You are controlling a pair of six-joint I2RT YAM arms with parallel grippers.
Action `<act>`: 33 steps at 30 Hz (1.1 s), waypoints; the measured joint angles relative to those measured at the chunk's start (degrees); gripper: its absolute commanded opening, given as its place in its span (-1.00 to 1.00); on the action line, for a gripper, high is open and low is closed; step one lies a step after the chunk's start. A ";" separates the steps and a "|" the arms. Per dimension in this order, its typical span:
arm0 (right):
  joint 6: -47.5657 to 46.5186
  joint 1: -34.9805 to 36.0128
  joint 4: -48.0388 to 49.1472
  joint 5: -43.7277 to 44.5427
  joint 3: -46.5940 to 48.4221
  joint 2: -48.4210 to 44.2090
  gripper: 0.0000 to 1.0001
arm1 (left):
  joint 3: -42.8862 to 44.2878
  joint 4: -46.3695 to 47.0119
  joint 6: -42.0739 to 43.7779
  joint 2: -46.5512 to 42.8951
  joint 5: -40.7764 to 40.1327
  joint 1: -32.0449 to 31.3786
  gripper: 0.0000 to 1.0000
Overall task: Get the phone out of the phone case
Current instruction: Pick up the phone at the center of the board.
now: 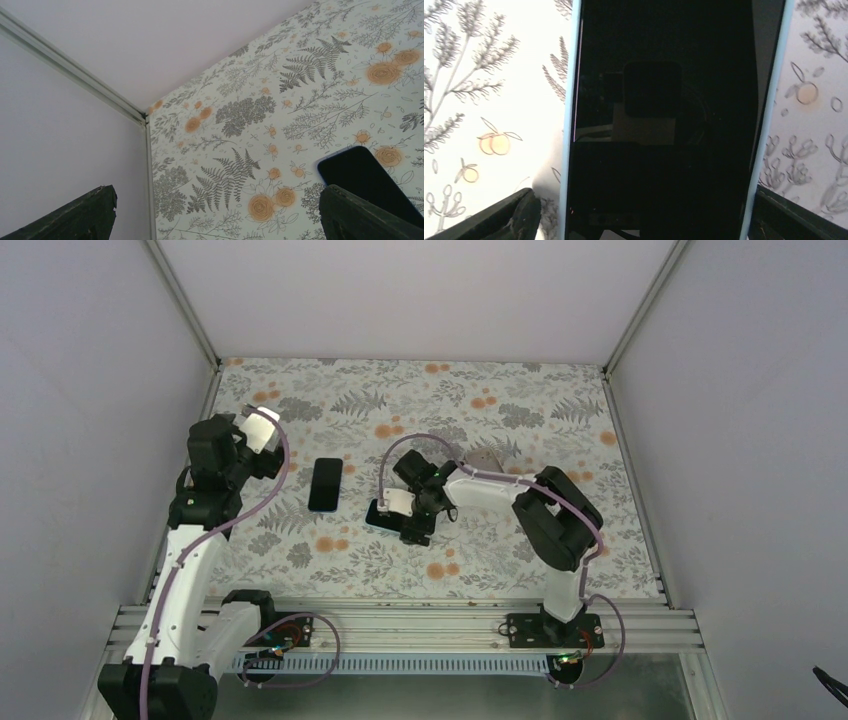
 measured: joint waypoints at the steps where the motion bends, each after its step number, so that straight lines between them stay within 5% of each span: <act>1: -0.13 0.42 0.15 0.39 0.07 0.09 0.91 | 0.00 0.00 0.00 0.07 0.07 0.00 1.00; 11: -0.31 1.64 2.89 0.85 -1.49 -0.90 0.17 | 2.03 -6.21 1.88 5.95 7.80 0.00 1.00; 20: 0.76 2.60 6.40 4.48 -4.17 -3.45 -0.07 | 9.73 -16.70 4.20 13.66 23.30 0.02 1.00; 28: 0.74 2.08 7.08 13.92 -3.41 -8.26 -0.03 | 22.49 -34.62 11.87 30.49 47.19 0.00 1.00; 33: 0.72 1.97 8.70 16.26 -1.18 -13.20 -0.03 | 26.71 -40.68 14.36 39.01 55.32 0.00 1.00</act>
